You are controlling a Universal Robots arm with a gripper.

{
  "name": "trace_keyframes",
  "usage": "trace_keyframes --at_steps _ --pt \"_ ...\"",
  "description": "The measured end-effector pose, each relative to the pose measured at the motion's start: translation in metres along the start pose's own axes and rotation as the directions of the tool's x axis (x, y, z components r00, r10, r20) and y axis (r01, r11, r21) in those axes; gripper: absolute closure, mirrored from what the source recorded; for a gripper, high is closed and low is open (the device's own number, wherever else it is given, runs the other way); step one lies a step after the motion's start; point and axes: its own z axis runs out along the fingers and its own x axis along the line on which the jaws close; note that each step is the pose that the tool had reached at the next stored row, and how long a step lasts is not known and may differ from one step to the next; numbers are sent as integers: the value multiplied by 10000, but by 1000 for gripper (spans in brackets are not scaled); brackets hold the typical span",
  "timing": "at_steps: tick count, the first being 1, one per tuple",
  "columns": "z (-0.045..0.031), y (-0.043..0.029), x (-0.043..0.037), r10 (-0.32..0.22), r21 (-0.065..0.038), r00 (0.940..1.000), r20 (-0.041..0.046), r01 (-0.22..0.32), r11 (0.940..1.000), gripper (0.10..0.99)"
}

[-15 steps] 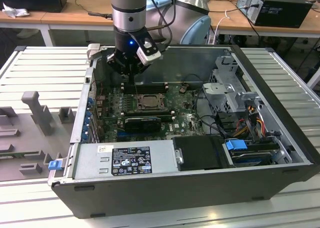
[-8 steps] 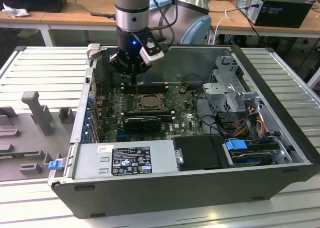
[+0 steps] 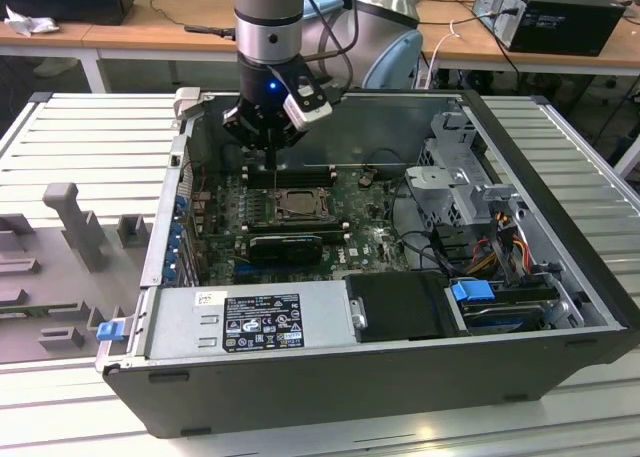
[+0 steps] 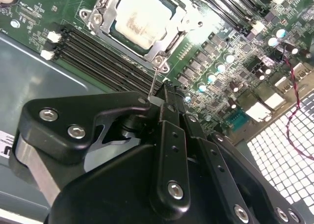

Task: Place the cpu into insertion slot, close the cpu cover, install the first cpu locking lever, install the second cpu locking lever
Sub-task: 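Install the first cpu locking lever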

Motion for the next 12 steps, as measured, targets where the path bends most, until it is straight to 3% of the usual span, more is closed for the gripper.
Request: trace_keyframes --at_steps 9,12 --pt "0 -7 -93 0 0 10000 0 0 10000 980" --pt "0 -14 -170 0 1 10000 -1 0 10000 980"
